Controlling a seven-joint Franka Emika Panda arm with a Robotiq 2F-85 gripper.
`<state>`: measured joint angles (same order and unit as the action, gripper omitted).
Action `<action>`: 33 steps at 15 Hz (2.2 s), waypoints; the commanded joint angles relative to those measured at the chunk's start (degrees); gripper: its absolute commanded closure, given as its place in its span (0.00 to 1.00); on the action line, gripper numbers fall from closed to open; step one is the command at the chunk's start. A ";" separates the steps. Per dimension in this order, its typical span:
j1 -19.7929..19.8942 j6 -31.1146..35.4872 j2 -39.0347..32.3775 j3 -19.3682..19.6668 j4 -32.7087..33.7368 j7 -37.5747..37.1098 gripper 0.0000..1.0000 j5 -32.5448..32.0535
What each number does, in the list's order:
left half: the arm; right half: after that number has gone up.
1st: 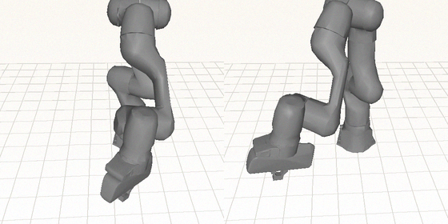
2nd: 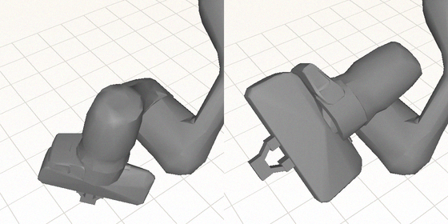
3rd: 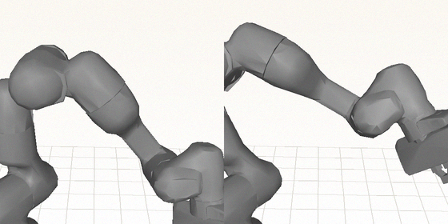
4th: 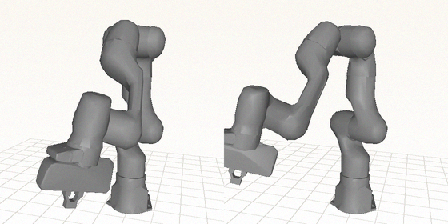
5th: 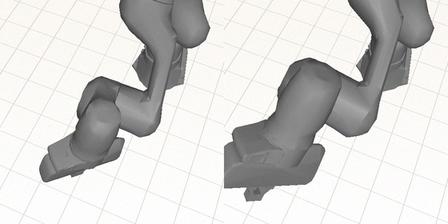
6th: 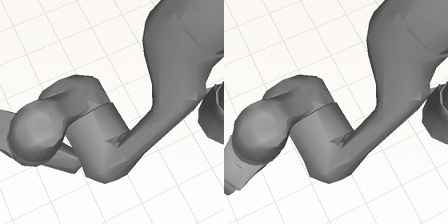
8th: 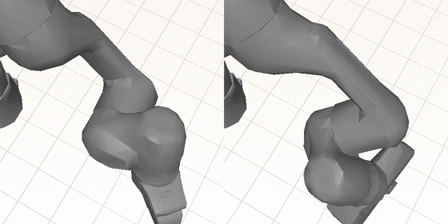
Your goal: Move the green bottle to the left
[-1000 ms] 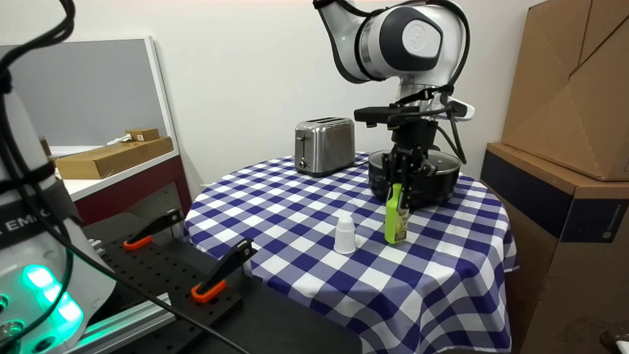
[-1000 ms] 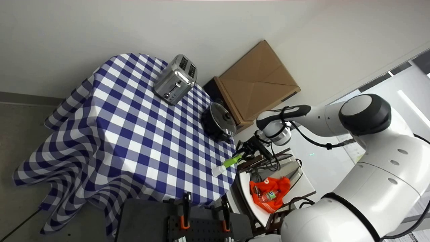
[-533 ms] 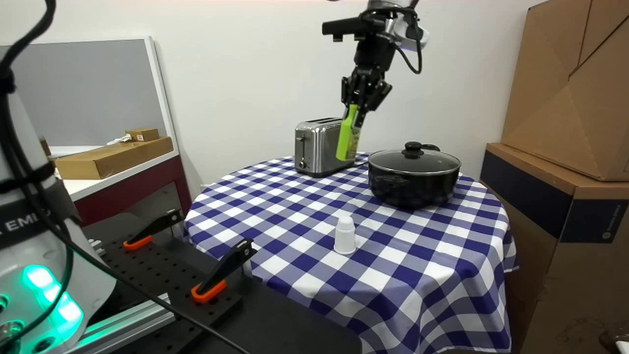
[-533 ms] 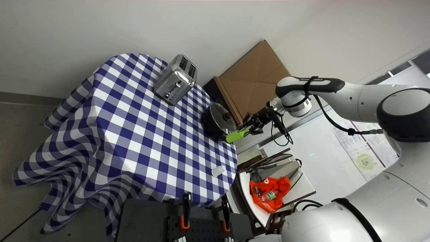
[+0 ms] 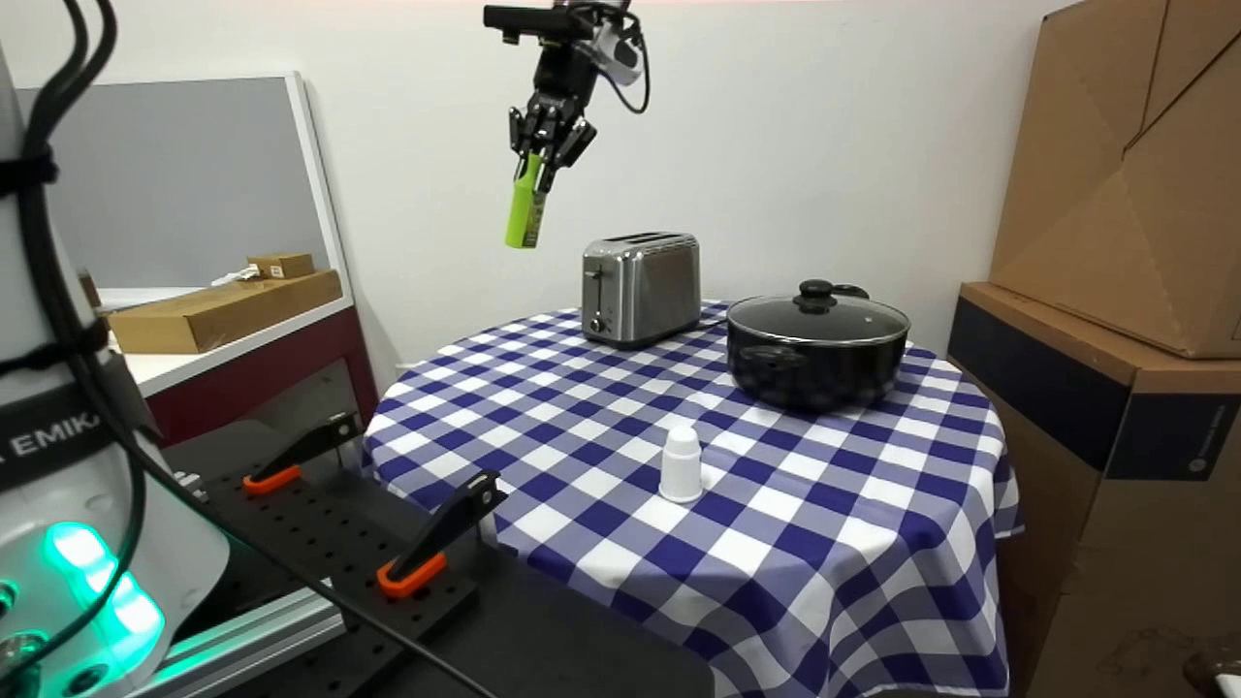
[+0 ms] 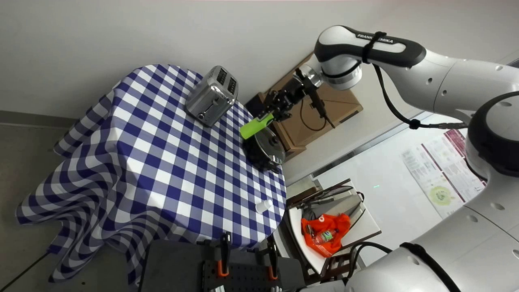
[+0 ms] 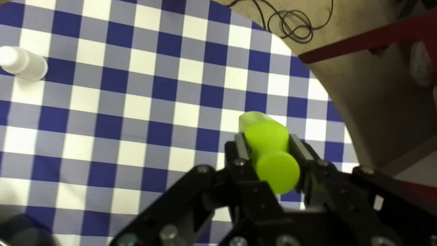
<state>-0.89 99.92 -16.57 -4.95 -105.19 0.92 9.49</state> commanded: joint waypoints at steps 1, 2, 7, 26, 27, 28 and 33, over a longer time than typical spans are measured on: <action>-4.92 -2.32 -4.81 -2.40 4.95 1.02 0.92 -2.84; -6.27 -1.91 -5.65 -2.89 5.58 0.70 0.92 -4.05; -11.08 3.08 -9.31 -3.66 5.84 -1.44 0.92 -9.13; -18.05 17.00 -25.55 -3.42 16.39 -7.86 0.92 -11.61; -18.85 17.11 -26.28 -3.16 16.77 -7.88 0.92 -12.62; -19.89 17.43 -27.09 -2.71 17.06 -8.04 0.92 -14.18; -22.97 17.58 -30.57 -1.50 18.16 -8.27 0.92 -20.42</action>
<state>-21.91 117.11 -44.42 -7.61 -89.55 -6.14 -7.60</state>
